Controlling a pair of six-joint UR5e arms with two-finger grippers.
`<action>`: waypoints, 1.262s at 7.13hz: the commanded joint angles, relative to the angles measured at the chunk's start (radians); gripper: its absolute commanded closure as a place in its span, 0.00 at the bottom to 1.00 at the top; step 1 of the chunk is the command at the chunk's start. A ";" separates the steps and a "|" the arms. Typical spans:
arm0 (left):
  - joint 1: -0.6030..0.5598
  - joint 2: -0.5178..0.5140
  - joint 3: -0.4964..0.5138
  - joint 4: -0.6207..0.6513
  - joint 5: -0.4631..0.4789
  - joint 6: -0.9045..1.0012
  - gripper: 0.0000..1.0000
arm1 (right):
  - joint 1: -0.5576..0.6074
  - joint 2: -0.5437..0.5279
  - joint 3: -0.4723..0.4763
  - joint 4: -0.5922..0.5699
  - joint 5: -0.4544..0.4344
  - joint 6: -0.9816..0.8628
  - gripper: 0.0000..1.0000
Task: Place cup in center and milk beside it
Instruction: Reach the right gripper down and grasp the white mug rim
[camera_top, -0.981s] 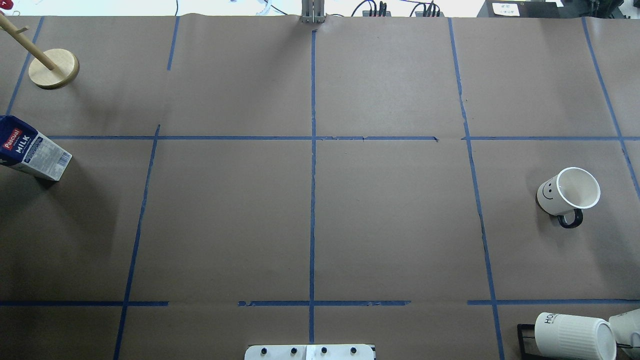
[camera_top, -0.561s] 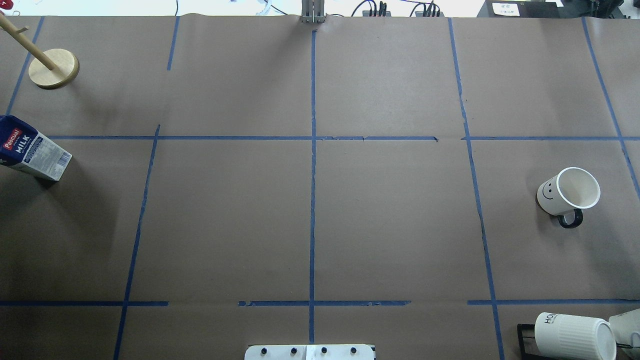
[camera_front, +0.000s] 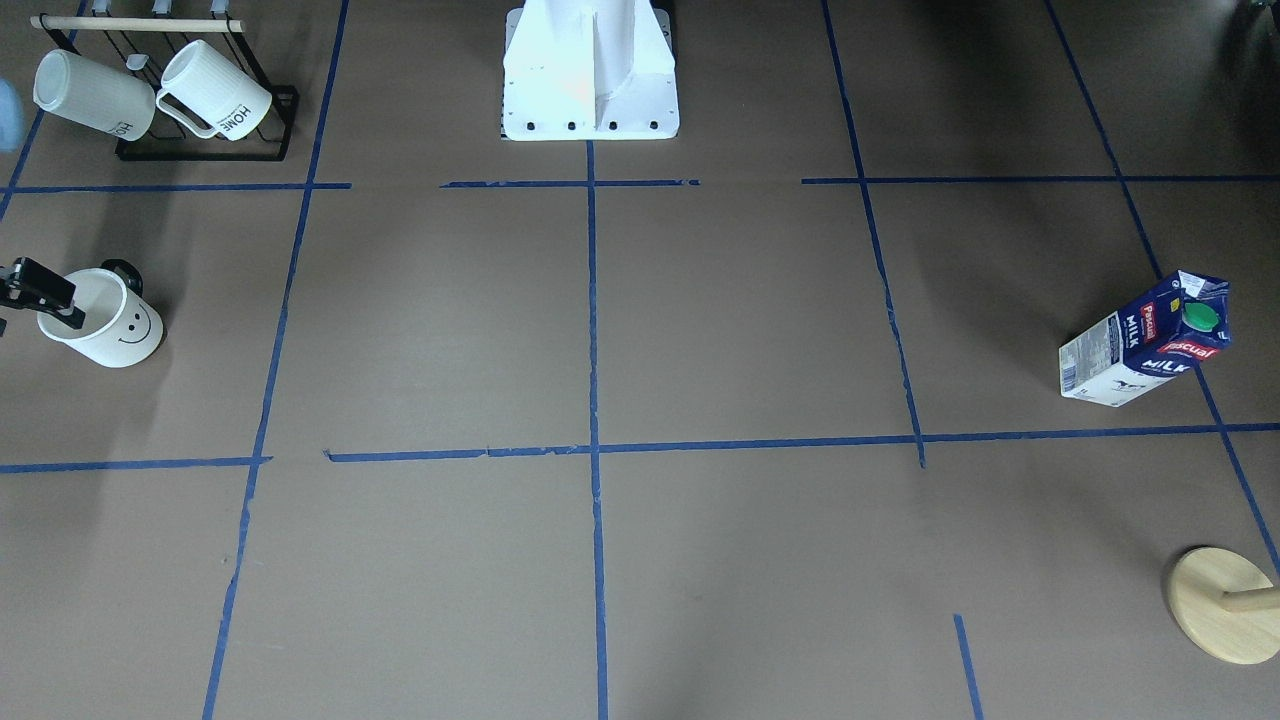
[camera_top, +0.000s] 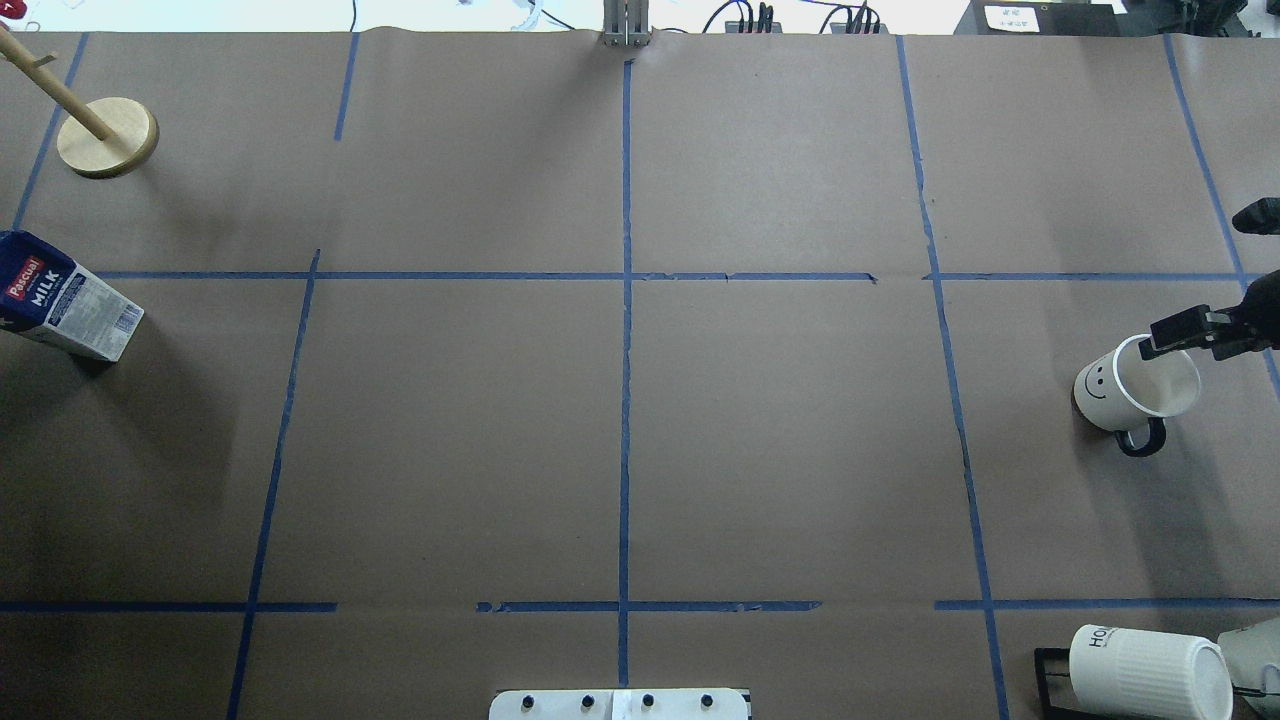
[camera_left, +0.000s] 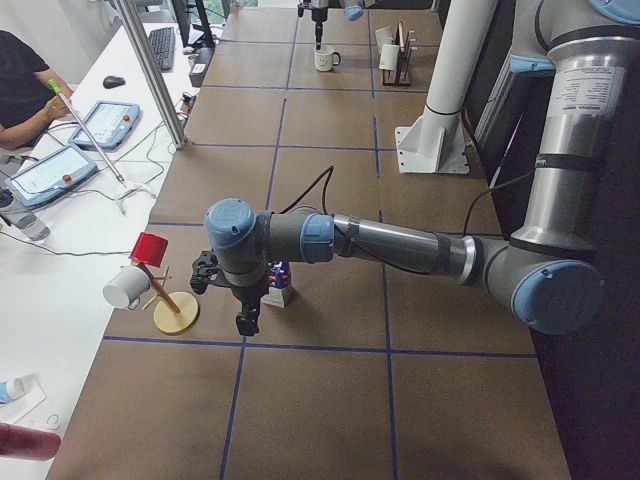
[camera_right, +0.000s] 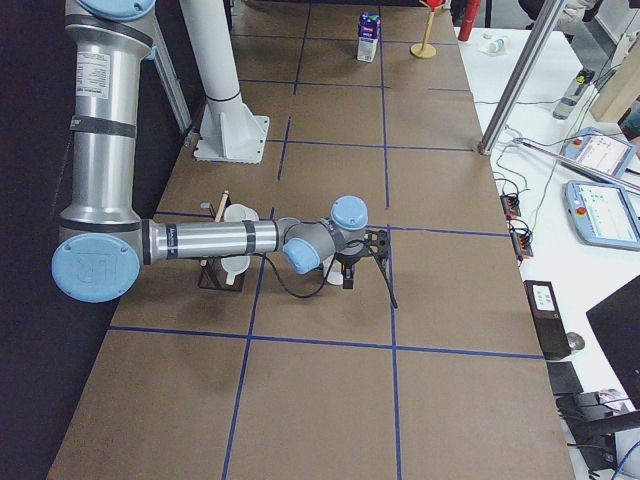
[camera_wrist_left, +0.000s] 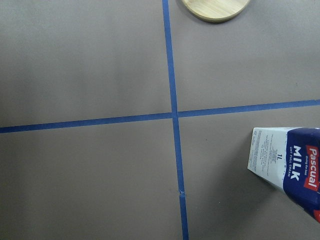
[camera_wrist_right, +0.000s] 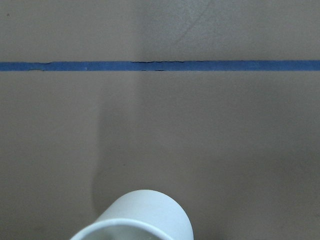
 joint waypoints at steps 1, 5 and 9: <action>0.000 0.001 -0.017 0.001 0.000 -0.001 0.00 | -0.020 -0.004 -0.030 0.054 -0.007 0.029 0.68; 0.000 0.001 -0.027 0.004 -0.001 -0.003 0.00 | -0.055 0.000 0.049 0.049 0.006 0.032 1.00; 0.002 0.000 -0.025 0.004 -0.001 -0.004 0.00 | -0.303 0.571 0.038 -0.321 -0.052 0.383 1.00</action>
